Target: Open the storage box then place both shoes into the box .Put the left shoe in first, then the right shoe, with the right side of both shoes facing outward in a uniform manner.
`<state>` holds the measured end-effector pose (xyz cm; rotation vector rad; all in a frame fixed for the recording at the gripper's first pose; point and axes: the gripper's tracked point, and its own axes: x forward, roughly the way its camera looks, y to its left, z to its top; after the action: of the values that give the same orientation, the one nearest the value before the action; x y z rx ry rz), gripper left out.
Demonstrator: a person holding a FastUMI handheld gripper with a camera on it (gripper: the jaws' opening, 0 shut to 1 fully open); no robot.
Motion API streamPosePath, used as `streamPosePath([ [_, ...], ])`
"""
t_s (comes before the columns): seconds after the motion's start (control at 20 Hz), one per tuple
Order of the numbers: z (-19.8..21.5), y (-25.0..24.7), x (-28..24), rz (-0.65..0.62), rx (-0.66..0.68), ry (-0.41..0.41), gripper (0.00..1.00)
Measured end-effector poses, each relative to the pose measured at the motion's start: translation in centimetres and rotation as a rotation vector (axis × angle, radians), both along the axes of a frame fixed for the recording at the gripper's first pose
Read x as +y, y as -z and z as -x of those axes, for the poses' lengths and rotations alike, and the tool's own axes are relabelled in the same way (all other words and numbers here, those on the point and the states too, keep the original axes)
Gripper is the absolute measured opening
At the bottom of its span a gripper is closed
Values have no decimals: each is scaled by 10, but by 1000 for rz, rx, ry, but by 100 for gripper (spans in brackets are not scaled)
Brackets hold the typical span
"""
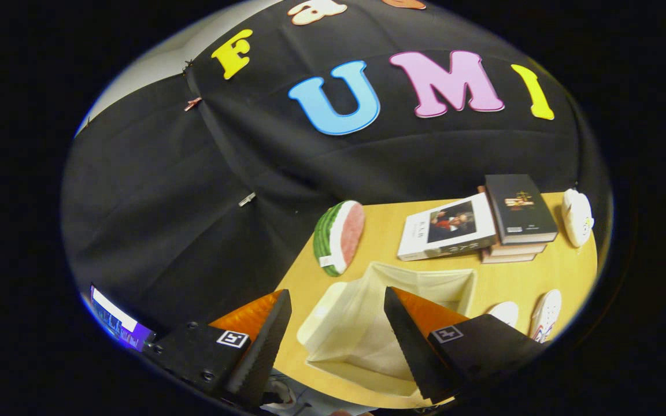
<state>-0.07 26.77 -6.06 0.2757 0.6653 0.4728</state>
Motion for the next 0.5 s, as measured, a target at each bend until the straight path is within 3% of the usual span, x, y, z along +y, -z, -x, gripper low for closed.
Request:
streamPosePath([
  [0.5,18,67,-173,184,66,262,98],
])
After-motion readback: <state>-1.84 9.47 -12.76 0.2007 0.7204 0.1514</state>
